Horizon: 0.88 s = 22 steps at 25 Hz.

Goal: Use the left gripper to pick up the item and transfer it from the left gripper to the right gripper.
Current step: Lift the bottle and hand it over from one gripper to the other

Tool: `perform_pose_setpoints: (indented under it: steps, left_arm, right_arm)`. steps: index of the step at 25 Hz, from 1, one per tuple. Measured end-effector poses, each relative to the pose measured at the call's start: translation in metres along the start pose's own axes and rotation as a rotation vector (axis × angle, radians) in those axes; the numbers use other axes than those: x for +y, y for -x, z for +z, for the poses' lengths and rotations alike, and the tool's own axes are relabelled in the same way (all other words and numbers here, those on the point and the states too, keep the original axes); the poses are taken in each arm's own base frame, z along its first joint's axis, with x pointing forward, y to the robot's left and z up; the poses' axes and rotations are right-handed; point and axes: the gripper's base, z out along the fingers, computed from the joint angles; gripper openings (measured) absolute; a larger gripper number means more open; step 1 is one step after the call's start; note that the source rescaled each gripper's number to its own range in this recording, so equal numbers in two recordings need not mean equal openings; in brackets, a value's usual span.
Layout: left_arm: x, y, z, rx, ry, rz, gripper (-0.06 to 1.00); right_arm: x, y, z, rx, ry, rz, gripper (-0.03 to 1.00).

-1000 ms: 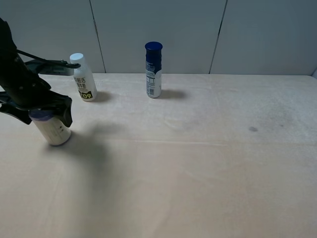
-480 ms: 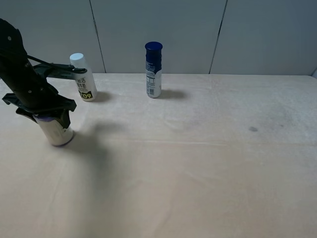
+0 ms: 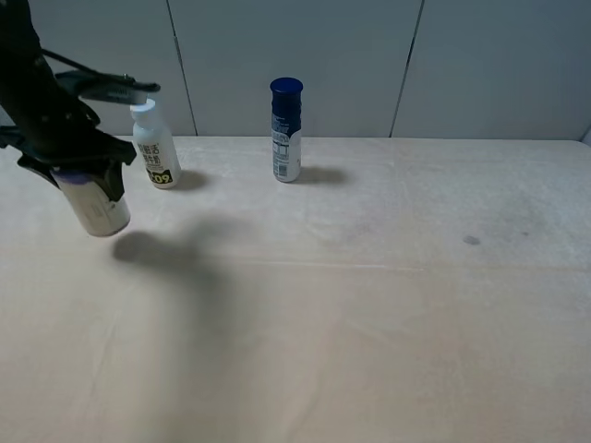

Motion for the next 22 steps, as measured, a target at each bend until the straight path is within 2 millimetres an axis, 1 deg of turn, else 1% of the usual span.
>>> perform_pose_setpoints:
  steps: [4,6,8,11,17,20,22]
  left_arm:
    - [-0.001,0.008,-0.034,-0.040,-0.017,-0.015,0.00]
    - [-0.006,0.007,-0.044,-0.052,-0.038,-0.017,0.00]
    - [-0.015,0.006,-0.048,-0.052,-0.060,-0.006,0.00]
    - [-0.039,0.005,-0.050,-0.051,-0.107,0.036,0.00]
    - [-0.105,0.003,-0.057,-0.116,-0.243,0.134,0.00]
    - [-0.133,0.001,-0.061,-0.161,-0.319,0.164,0.00]
    - [-0.147,0.000,-0.064,-0.186,-0.368,0.169,0.00]
  right_arm:
    - [0.000,0.000,0.000,0.000,0.000,0.000,1.00]
    - [0.000,0.000,0.000,0.000,0.000,0.000,1.00]
    - [0.000,0.000,0.000,0.000,-0.002,-0.001,1.00]
    - [-0.001,0.000,0.000,0.000,-0.009,-0.006,1.00]
    - [-0.001,0.000,0.000,0.000,-0.010,-0.006,1.00]
    - [-0.001,0.000,0.000,-0.001,-0.012,-0.007,1.00]
    - [-0.001,0.000,0.000,-0.001,-0.012,-0.008,1.00]
